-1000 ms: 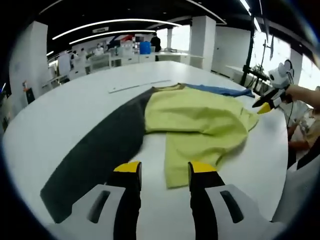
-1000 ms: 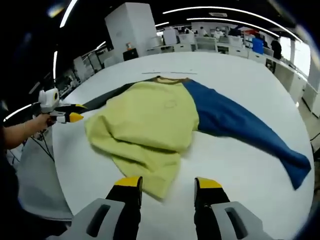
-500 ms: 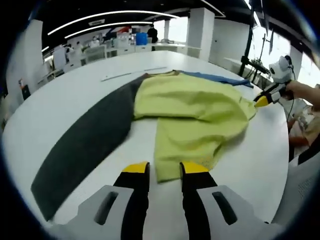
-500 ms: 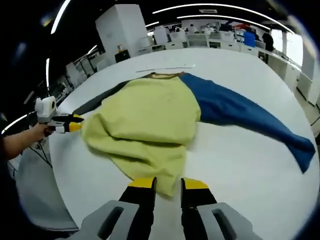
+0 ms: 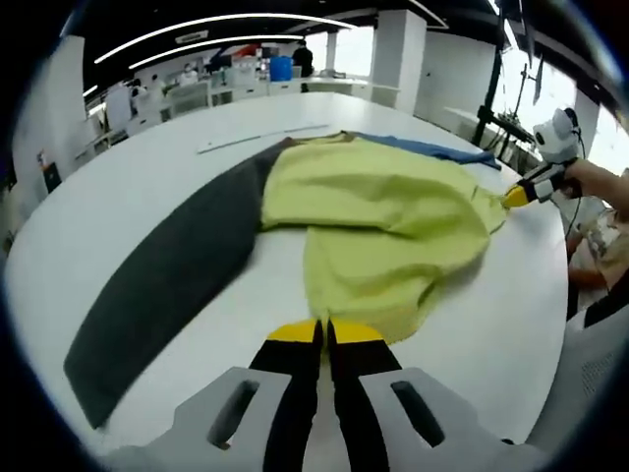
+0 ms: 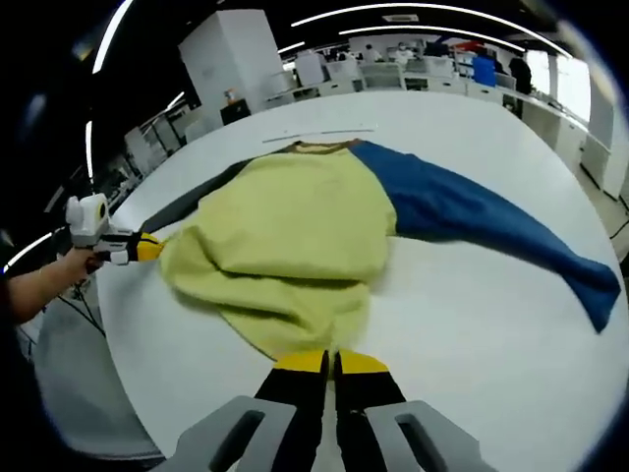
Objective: Fold the garment on the visible template until the final outline fits inside the template.
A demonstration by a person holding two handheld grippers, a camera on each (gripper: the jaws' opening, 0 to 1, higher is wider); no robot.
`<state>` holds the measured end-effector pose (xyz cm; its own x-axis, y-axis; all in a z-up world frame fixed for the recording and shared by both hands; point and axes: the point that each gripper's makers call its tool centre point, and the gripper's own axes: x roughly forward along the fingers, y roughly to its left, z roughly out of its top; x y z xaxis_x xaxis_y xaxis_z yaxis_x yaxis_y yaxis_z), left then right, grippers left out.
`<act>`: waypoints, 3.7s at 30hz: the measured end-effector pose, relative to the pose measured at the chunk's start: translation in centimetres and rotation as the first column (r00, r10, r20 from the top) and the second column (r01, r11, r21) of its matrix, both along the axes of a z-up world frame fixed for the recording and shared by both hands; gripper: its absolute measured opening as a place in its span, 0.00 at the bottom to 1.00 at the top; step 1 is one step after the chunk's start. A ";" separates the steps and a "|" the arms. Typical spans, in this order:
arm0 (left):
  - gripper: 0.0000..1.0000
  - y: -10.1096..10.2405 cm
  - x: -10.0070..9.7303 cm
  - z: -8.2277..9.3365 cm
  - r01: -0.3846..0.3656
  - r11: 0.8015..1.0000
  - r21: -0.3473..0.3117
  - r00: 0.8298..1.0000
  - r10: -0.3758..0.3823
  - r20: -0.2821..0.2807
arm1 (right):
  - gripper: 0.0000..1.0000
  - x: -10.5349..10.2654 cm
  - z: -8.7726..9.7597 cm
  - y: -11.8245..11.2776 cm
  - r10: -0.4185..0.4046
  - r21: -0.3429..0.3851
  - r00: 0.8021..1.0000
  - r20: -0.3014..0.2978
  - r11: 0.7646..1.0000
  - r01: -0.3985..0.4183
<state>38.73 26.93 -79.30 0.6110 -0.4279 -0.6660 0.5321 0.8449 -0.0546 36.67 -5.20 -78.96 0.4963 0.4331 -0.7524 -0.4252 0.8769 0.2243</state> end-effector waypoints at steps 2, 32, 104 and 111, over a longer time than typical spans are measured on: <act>0.01 -0.2 -0.2 1.0 -0.025 0.998 -0.053 1.000 0.025 0.005 | 0.00 -0.1 0.5 -0.1 0.013 -0.004 1.000 0.004 1.000 -0.013; 0.01 -0.2 -8.1 8.6 -0.199 0.942 -0.269 0.978 0.208 0.005 | 0.00 -5.0 6.8 -0.7 0.014 0.044 1.000 0.018 0.999 -0.015; 0.76 -0.8 -9.3 6.6 -0.088 0.974 -0.207 0.984 0.118 0.136 | 0.79 -2.7 4.6 -8.2 -0.199 0.078 0.979 0.047 0.978 0.195; 0.90 -1.5 -8.6 8.0 -0.038 0.973 -0.227 0.972 0.089 0.220 | 0.75 -0.5 4.7 -12.5 -0.319 0.085 0.947 0.038 0.945 0.315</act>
